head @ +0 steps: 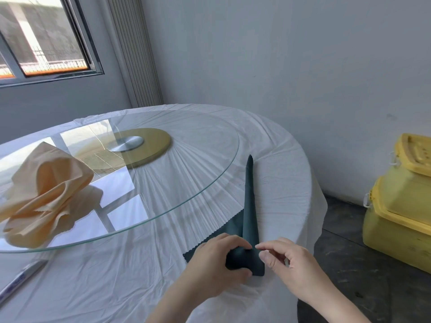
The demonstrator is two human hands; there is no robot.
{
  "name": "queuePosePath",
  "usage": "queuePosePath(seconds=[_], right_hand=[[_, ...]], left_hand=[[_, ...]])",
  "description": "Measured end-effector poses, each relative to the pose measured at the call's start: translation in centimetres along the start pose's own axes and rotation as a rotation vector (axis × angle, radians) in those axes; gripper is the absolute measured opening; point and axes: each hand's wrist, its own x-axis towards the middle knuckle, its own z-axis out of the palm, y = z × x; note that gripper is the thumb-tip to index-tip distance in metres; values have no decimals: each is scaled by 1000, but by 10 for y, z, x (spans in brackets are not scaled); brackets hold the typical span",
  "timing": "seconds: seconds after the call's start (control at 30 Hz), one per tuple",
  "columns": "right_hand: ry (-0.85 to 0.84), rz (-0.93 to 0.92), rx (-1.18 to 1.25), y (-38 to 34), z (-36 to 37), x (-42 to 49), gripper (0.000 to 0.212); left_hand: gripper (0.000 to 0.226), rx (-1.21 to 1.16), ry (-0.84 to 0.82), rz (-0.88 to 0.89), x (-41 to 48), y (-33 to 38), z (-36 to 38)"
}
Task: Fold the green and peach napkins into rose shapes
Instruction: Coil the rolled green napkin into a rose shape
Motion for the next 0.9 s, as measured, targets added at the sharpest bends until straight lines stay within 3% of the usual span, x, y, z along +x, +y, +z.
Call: queuePosePath(seconds=[0.07,0.17,0.4,0.57,0.73,0.9], right_hand=[[-28,12,21,2,-1,-2,37],[-44,22,-15,1,-2,-5,46],[-35,52,13,-4,0,-3,24],[-18,30,83,-6,14,-15,44],[-27,30,42,-9,13,-12,59],[-37,-4,-64,-17,9,-15,47]], left_hand=[[36,-43,-30,-31,6,-1,-3],[32,-81,-71,-59,13,1,-8],[25,-91,-188,-85,21,4,-20],[23,-22,-381,-84,17,3,-35],[24,-21,-447,-166,25,7,-40],[23,13,-442,-176,31,9,-43]])
